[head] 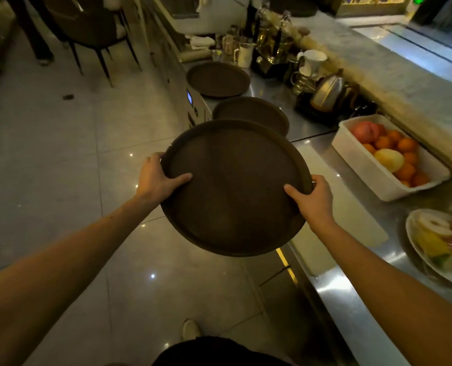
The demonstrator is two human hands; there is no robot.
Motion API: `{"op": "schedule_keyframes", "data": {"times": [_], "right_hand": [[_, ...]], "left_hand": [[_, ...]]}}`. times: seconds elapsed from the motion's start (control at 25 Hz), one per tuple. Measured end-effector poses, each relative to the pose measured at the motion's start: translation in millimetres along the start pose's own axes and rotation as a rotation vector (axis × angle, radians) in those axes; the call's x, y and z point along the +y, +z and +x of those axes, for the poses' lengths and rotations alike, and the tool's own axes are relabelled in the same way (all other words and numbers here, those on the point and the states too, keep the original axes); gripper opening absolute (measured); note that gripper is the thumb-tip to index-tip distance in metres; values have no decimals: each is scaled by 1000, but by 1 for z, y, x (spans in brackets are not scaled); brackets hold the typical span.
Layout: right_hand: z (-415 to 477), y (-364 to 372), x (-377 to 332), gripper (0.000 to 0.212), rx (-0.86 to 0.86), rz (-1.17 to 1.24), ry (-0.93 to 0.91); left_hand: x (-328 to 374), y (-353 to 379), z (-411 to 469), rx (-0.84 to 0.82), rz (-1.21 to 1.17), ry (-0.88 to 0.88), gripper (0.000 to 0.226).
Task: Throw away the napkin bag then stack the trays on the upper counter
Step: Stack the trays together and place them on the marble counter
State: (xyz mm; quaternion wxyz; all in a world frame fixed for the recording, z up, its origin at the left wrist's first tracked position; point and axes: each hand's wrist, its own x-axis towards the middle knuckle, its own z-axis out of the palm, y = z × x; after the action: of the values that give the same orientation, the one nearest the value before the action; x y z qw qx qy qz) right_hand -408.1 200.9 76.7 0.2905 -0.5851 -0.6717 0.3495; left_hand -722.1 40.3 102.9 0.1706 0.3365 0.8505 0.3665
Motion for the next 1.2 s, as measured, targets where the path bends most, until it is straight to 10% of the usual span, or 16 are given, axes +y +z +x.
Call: {"op": "schedule_keyframes", "data": {"times": [1.2], "right_hand": [[281,105,-10,67,57,-86,232]], "left_hand": [[56,122,352,-267,250,105,80]]}}
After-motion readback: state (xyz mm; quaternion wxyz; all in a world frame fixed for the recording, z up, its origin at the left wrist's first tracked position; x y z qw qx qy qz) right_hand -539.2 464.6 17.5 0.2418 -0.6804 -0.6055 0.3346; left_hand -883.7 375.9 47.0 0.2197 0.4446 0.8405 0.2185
